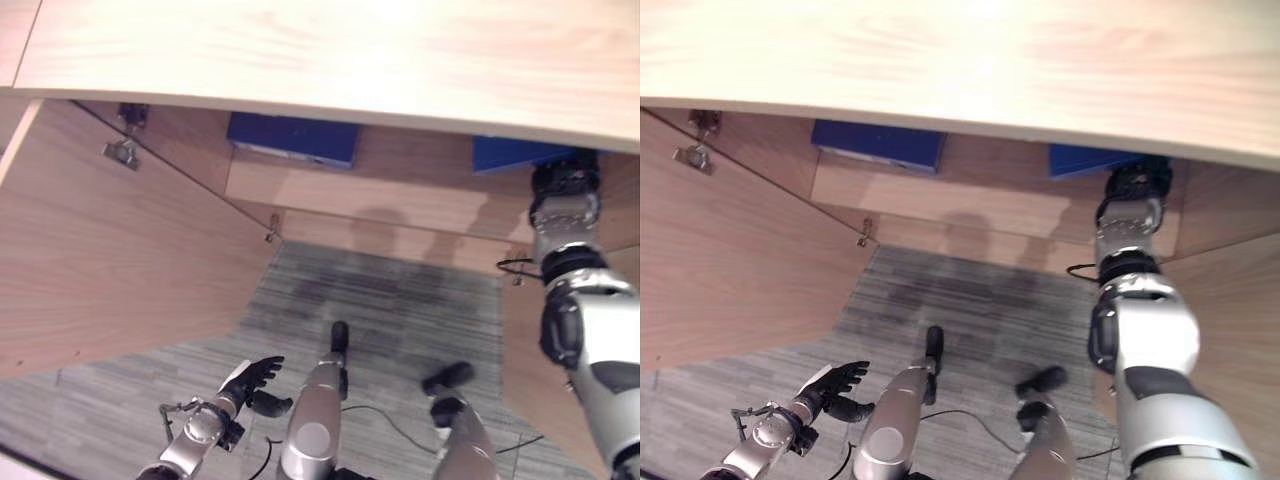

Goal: Put the empty folder in the office cabinet

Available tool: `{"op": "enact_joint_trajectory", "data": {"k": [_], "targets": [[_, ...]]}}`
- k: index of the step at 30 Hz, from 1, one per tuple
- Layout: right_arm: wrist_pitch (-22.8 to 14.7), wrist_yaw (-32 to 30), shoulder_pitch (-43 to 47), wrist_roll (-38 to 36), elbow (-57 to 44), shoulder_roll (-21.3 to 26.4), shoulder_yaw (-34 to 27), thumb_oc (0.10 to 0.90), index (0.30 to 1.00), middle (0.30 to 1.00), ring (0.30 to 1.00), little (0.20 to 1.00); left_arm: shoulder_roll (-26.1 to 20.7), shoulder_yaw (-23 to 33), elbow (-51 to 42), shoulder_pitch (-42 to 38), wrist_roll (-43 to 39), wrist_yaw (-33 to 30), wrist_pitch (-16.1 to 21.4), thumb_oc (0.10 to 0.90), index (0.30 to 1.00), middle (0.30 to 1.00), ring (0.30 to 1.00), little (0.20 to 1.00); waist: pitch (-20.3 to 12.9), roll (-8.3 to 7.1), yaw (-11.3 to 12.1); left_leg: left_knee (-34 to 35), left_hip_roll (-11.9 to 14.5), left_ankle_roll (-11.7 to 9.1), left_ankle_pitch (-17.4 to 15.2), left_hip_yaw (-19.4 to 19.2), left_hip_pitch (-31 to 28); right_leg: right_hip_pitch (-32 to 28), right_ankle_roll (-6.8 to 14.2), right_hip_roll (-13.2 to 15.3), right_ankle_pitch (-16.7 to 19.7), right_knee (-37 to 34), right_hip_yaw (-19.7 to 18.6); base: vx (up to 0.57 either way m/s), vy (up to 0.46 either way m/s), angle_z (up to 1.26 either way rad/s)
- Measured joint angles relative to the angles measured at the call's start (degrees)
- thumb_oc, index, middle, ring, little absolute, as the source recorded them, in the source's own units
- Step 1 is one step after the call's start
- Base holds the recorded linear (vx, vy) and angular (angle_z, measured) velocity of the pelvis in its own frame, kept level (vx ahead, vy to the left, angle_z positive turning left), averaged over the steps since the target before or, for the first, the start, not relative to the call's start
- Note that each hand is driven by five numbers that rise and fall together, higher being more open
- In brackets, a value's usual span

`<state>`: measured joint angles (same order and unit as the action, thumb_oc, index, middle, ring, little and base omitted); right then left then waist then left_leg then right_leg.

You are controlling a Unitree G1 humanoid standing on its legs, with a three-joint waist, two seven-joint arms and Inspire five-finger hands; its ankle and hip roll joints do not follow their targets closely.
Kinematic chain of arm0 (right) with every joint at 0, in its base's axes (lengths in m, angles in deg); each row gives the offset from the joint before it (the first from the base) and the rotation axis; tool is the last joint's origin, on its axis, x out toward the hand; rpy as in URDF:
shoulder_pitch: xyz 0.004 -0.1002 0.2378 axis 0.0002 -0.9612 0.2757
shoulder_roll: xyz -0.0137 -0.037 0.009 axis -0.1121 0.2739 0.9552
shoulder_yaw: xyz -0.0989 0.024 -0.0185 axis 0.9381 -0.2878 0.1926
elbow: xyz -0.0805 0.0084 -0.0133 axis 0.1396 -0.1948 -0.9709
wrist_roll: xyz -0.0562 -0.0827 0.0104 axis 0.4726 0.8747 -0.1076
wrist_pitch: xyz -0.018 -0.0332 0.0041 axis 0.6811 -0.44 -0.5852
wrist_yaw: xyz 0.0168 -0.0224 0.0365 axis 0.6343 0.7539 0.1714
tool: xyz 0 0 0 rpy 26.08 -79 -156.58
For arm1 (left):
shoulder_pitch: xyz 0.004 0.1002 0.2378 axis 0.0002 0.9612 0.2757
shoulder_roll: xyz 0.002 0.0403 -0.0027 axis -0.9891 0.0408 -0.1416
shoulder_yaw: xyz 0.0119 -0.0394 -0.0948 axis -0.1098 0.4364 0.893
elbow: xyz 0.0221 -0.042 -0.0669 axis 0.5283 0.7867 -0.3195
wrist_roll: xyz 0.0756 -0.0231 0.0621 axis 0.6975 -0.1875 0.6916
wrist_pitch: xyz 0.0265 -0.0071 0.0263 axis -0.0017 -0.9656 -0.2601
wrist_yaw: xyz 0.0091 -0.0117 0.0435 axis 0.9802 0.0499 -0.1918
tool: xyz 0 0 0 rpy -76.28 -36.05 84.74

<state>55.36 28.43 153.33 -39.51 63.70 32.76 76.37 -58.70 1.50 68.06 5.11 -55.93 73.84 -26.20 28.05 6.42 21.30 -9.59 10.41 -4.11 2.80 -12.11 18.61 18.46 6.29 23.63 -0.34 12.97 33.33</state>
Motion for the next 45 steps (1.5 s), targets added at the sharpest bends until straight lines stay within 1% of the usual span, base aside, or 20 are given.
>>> {"op": "enact_joint_trajectory", "data": {"k": [1, 2, 3, 4, 5, 8, 13, 16, 18, 20, 22, 28, 32, 34, 40, 41, 42, 43, 44, 45], "targets": [[0.0, 0.1, 0.0, 0.0, 0.7, 0.1, -0.2, 0.400, 0.300, 0.300, 0.300, 0.300, -2.0, -0.5, 0.7, -0.1, 0.1, 0.1, 0.1, 0.800, 0.900, 0.900, 0.900, 0.900, -0.5, -1.03, -0.6, 0.2, -0.8, -0.7, 0.5, 1.1, 1.2, -2.3, 1.4, 0.0, 1.4, -3.2, -2.2, 0.05, -0.037, 0.50], [0.0, 0.1, 0.1, 0.0, 0.8, 0.5, -0.2, 0.400, 0.300, 0.300, 0.300, 0.300, -2.1, 0.0, 2.8, -0.6, 0.4, 0.4, 1.0, 0.800, 0.900, 0.900, 0.900, 0.900, -0.8, -1.71, -0.5, 0.6, -1.8, -1.2, 1.1, 1.3, 1.6, -3.0, 3.0, -0.3, 5.2, -6.0, -3.0, 0.02, -0.026, 0.47], [0.0, 1.1, 0.8, 0.0, 0.7, 0.9, 1.3, 0.400, 0.300, 0.300, 0.300, 0.300, -0.4, 0.3, 6.9, -1.1, 0.4, -0.2, 1.4, 0.800, 0.900, 0.900, 0.900, 0.900, -1.9, -0.28, -0.8, 1.5, -1.5, -1.5, 2.2, 2.5, 3.3, -2.1, 2.6, -1.8, 9.3, -8.2, -3.8, 0.01, 0.019, 0.15], [0.0, 1.5, 0.9, 0.2, 0.7, 1.0, 1.9, 0.400, 0.300, 0.300, 0.300, 0.300, 0.1, 0.2, 8.2, -0.9, 0.5, -0.1, 1.2, 0.800, 0.900, 0.900, 0.900, 0.900, -2.3, 0.13, -0.8, 2.5, -1.4, -1.4, 2.8, 2.6, 3.5, -2.1, 2.5, -2.4, 10.4, -9.7, -3.8, 0.03, 0.024, -0.04], [0.4, 1.8, 1.0, 1.5, 0.9, 1.5, 3.5, 0.400, 0.300, 0.300, 0.300, 0.300, 1.1, -1.1, 10.2, -0.2, 1.1, 0.3, 0.9, 0.800, 0.900, 0.900, 0.900, 0.900, -2.7, 0.89, -0.8, 4.5, -1.6, -1.3, 4.3, 2.0, 3.5, -2.1, 2.2, -3.1, 12.6, -12.9, -3.8, 0.05, 0.029, -0.14], [0.7, 1.8, 0.8, 3.4, 1.4, 3.5, 4.1, 0.400, 0.300, 0.300, 0.300, 0.300, 2.3, -4.3, 10.4, 1.5, 4.7, 1.5, 2.1, 0.800, 0.900, 0.900, 0.900, 0.900, -2.9, 1.38, -1.0, 6.8, -3.4, -0.9, 5.7, 1.0, 4.0, -2.1, 2.1, -2.5, 16.1, -17.7, -3.9, 0.06, -0.021, -0.03], [0.7, 2.2, 1.6, 3.3, 1.5, 5.5, 3.0, 0.400, 0.300, 0.300, 0.300, 0.300, 3.0, -2.6, 10.9, 1.5, 5.0, 1.4, 3.5, 0.800, 0.900, 0.900, 0.900, 0.900, -3.1, 1.88, -1.1, 9.9, -4.8, -0.4, 7.9, 1.6, 6.3, 0.3, 2.0, -1.2, 16.2, -17.9, -2.4, 0.06, -0.091, 0.18], [0.2, 2.6, 3.3, 2.8, 1.3, 6.1, 1.1, 0.400, 0.300, 0.300, 0.300, 0.300, 2.9, -2.1, 11.0, 1.4, 5.0, 1.2, 3.8, 0.800, 0.900, 0.900, 0.900, 0.900, -4.0, 3.46, -1.5, 11.4, -5.4, -0.3, 9.3, 3.1, 8.5, 1.8, 2.4, -0.9, 16.4, -17.9, -0.9, 0.08, -0.113, 0.22], [-0.7, 3.2, 4.6, 1.0, 0.9, 6.0, 0.6, 0.400, 0.300, 0.300, 0.300, 0.300, 2.8, -2.6, 11.1, 1.4, 5.6, 1.2, 4.3, 0.800, 0.900, 0.900, 0.900, 0.900, -5.0, 4.96, -1.4, 12.7, -5.7, -0.3, 10.3, 3.7, 9.8, 3.2, 2.5, -0.8, 16.5, -17.9, -0.2, 0.08, -0.048, 0.19], [-1.5, 3.1, 6.2, -0.1, 0.8, 5.9, 0.6, 0.400, 0.300, 0.300, 0.300, 0.300, 2.5, -3.1, 11.1, 1.2, 6.5, 1.2, 4.7, 0.800, 0.900, 0.900, 0.900, 0.900, -5.4, 5.57, -1.5, 13.1, -5.8, -0.2, 10.6, 3.9, 10.6, 3.9, 2.7, -0.8, 16.6, -17.9, 0.0, 0.10, -0.026, 0.06], [-2.1, 3.0, 8.1, -1.3, 0.8, 5.5, 1.1, 0.400, 0.300, 0.300, 0.300, 0.300, 2.5, -3.4, 11.0, 1.0, 6.8, 1.1, 5.0, 0.800, 0.900, 0.900, 0.900, 0.900, -5.7, 6.19, -1.9, 13.1, -5.8, -0.2, 10.7, 4.3, 11.5, 5.6, 3.1, -0.2, 15.8, -15.6, -0.2, 0.11, -0.022, 0.02], [-4.4, 2.9, 10.2, -2.9, 0.7, 4.5, 1.2, 0.400, 0.300, 0.300, 0.300, 0.300, 2.5, -4.1, 11.1, -2.2, 6.7, 0.0, 5.3, 0.800, 0.900, 0.900, 0.900, 0.900, -5.8, 6.31, -2.4, 13.1, -5.7, -0.1, 10.8, 4.8, 12.8, 9.3, 3.7, 1.3, 12.3, -9.3, -1.0, 0.10, -0.070, 0.03], [-5.3, 2.6, 12.1, -5.9, 0.7, 4.3, 1.2, 0.400, 0.300, 0.300, 0.300, 0.300, 2.4, -4.3, 11.0, -3.4, 6.7, -0.9, 6.0, 0.800, 0.900, 0.900, 0.900, 0.900, -5.8, 6.36, -2.3, 13.1, -5.5, -0.2, 10.9, 5.2, 13.5, 10.4, 4.0, 1.5, 11.1, -7.5, -1.0, 0.12, -0.075, 0.04], [-6.5, 2.0, 12.4, -7.5, 0.7, 3.8, 1.1, 0.400, 0.300, 0.300, 0.300, 0.300, 2.4, -4.6, 11.0, -3.4, 6.7, -0.9, 6.0, 0.800, 0.900, 0.900, 0.900, 0.900, -5.8, 6.36, -2.3, 13.1, -5.4, -0.2, 10.9, 5.6, 13.4, 10.5, 4.1, 1.7, 10.3, -6.4, -1.0, 0.07, -0.060, 0.05], [-7.1, 1.0, 12.5, -7.9, 0.9, 3.8, 1.2, 0.400, 0.300, 0.300, 0.300, 0.300, 2.2, -4.6, 11.0, -3.8, 6.6, -1.0, 6.0, 0.800, 0.900, 0.900, 0.900, 0.900, -5.8, 6.35, -2.4, 13.0, -5.4, -0.2, 10.9, 6.4, 13.5, 10.6, 4.4, 1.7, 9.0, -4.8, -0.9, 0.04, -0.039, 0.04], [-7.1, 1.0, 12.5, -7.9, 0.9, 3.8, 1.3, 0.772, 0.858, 0.858, 0.858, 0.858, 2.2, -4.6, 11.1, -3.8, 6.6, -1.0, 6.0, 0.800, 0.900, 0.900, 0.900, 0.900, -5.8, 6.35, -2.3, 13.0, -5.4, -0.2, 11.0, 6.4, 13.6, 10.7, 4.2, 1.7, 9.2, -4.7, -0.9, 0.03, -0.050, -0.01], [-7.2, 0.8, 12.9, -8.0, 0.9, 2.9, 1.9, 0.800, 0.900, 0.900, 0.900, 0.900, 2.4, -4.9, 10.5, -4.7, 6.5, -1.0, 5.9, 0.800, 0.900, 0.900, 0.900, 0.900, -5.8, 6.25, -2.6, 12.9, -5.3, -0.2, 10.8, 6.3, 13.7, 10.9, 4.6, 1.7, 8.7, -4.3, -1.0, 0.13, -0.086, 0.04], [-8.2, 0.2, 13.2, -8.1, 1.1, 1.9, 3.5, 0.800, 0.900, 0.900, 0.900, 0.900, 2.4, -6.9, 10.5, -6.3, 6.0, -1.1, 3.5, 0.800, 0.900, 0.900, 0.900, 0.900, -5.8, 6.28, -3.3, 12.9, -5.1, -0.3, 10.7, 6.4, 13.8, 11.1, 5.1, 2.0, 7.4, -3.2, -0.8, 0.02, -0.029, 0.10], [-8.5, -0.2, 13.5, -8.0, 1.8, 1.5, 2.0, 0.800, 0.900, 0.900, 0.900, 0.900, 2.1, -7.3, 11.4, -6.6, 6.0, -0.6, 2.8, 0.800, 0.900, 0.900, 0.900, 0.900, -6.0, 6.13, -3.5, 13.0, -5.2, -0.4, 11.2, 7.3, 14.1, 11.3, 4.5, 1.8, 7.8, -3.0, -1.4, 0.02, -0.024, 0.13], [-6.9, -1.1, 14.4, -8.3, 3.1, 2.1, 2.2, 0.800, 0.900, 0.900, 0.900, 0.900, 2.3, -5.1, 11.3, -6.6, 5.4, -1.1, 4.9, 0.800, 0.900, 0.900, 0.900, 0.900, -6.0, 5.64, -3.7, 13.0, -4.6, -0.6, 11.4, 7.7, 14.6, 11.5, 4.7, 1.3, 7.5, -2.6, -1.3, 0.02, -0.034, 0.10]]}}
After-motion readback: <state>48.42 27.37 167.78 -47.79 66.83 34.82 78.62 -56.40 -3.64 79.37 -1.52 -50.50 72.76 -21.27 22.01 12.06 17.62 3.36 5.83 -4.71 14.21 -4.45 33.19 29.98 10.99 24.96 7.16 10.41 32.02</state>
